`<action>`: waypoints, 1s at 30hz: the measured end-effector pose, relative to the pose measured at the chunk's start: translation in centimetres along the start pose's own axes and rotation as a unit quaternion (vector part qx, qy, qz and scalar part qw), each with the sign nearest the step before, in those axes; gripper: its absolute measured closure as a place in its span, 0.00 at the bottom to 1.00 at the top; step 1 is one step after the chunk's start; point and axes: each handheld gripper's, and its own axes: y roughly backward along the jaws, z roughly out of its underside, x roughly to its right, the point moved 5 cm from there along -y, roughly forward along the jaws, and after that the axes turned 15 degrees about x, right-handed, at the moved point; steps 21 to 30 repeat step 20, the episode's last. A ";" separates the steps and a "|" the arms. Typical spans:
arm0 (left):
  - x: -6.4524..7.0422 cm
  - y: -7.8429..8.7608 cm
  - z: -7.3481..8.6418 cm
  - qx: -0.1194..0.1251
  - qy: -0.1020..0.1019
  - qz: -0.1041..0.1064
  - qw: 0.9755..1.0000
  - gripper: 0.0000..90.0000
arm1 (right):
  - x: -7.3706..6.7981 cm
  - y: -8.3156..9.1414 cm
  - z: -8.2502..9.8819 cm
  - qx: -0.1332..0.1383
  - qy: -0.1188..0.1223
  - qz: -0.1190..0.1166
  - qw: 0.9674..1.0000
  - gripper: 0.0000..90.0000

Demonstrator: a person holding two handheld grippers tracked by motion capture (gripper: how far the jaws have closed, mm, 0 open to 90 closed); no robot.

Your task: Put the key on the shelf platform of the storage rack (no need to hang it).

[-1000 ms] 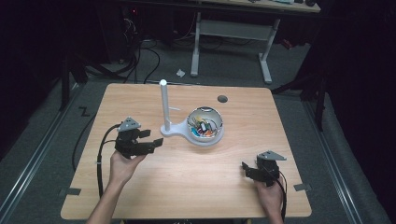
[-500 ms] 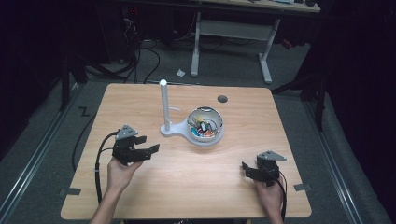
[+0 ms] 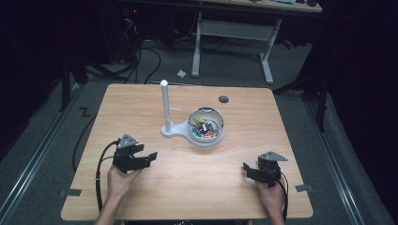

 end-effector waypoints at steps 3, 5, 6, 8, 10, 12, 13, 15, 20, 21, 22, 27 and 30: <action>-1.2 -0.6 0.8 0.006 -0.014 -0.014 1.000 0.37 | 0.0 0.0 0.0 0.000 0.000 0.000 1.000 0.33; -2.3 -1.3 1.3 0.017 -0.031 -0.028 0.999 0.37 | 0.0 0.0 0.0 0.000 0.000 0.000 1.000 0.33; -2.8 -1.6 1.6 0.024 -0.037 -0.036 0.998 0.37 | 0.0 0.0 0.0 0.000 0.000 0.000 1.000 0.33; -3.7 -2.2 2.0 0.039 -0.056 -0.041 0.997 0.37 | 0.0 0.0 0.0 0.000 0.000 0.000 1.000 0.33; -4.5 -2.6 2.4 0.045 -0.070 -0.049 0.995 0.37 | 0.0 0.0 0.0 0.000 0.000 0.000 1.000 0.33; -5.0 -2.8 2.5 0.051 -0.072 -0.045 0.995 0.36 | 0.0 0.0 0.0 0.000 0.000 0.000 1.000 0.33; -5.0 -2.8 2.4 0.056 -0.063 -0.045 0.995 0.35 | 0.0 0.0 0.0 0.000 0.000 0.000 1.000 0.33; -5.2 -2.8 2.4 0.064 -0.059 -0.036 0.996 0.35 | 0.0 0.0 0.0 0.000 0.000 0.000 1.000 0.33; -5.3 -2.8 2.3 0.069 -0.056 -0.037 0.995 0.32 | 0.0 0.0 0.0 0.000 0.000 0.000 1.000 0.33; -5.3 -2.8 2.3 0.069 -0.056 -0.037 0.995 0.32 | 0.0 0.0 0.0 0.000 0.000 0.000 1.000 0.33; -5.3 -2.8 2.3 0.069 -0.056 -0.037 0.995 0.32 | 0.0 0.0 0.0 0.000 0.000 0.000 1.000 0.33; -5.3 -2.8 2.3 0.069 -0.056 -0.037 0.995 0.32 | 0.0 0.0 0.0 0.000 0.000 0.000 1.000 0.33; -5.3 -2.8 2.3 0.069 -0.056 -0.037 0.995 0.32 | 0.0 0.0 0.0 0.000 0.000 0.000 1.000 0.33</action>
